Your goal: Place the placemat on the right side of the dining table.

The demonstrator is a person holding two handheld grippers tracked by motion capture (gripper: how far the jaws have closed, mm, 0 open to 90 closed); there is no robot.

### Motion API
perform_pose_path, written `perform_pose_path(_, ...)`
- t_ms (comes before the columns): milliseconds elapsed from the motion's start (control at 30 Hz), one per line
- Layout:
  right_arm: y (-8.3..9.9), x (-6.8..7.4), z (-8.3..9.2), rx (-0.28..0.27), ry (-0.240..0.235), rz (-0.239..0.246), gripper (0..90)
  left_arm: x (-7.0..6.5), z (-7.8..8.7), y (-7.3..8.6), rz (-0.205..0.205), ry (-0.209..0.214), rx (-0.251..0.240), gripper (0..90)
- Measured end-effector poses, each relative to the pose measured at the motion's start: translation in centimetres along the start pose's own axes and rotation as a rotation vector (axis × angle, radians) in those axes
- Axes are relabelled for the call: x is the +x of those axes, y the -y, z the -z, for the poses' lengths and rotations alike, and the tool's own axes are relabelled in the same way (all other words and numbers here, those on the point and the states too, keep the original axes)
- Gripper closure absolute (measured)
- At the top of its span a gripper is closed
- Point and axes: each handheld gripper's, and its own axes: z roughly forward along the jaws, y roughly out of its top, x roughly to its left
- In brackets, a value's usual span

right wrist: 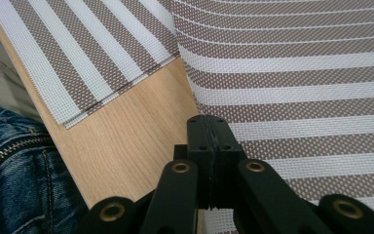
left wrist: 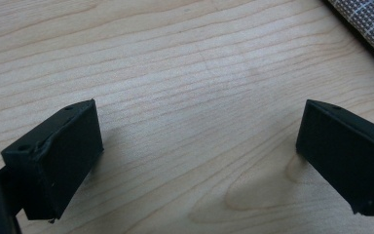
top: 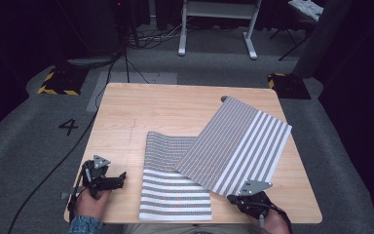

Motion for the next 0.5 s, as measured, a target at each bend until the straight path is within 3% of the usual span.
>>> perform_pose_path(167,0.6,-0.7,1.0,-0.006,0.003,-0.020,90.0,0.0,0.0,0.0,0.000,-0.001,0.000,3.2)
perform_pose_path(500,3.0,-2.3,3.8,-0.004,0.061,-0.066,90.0,0.0,0.0,0.0,0.000,-0.001,0.000,3.3)
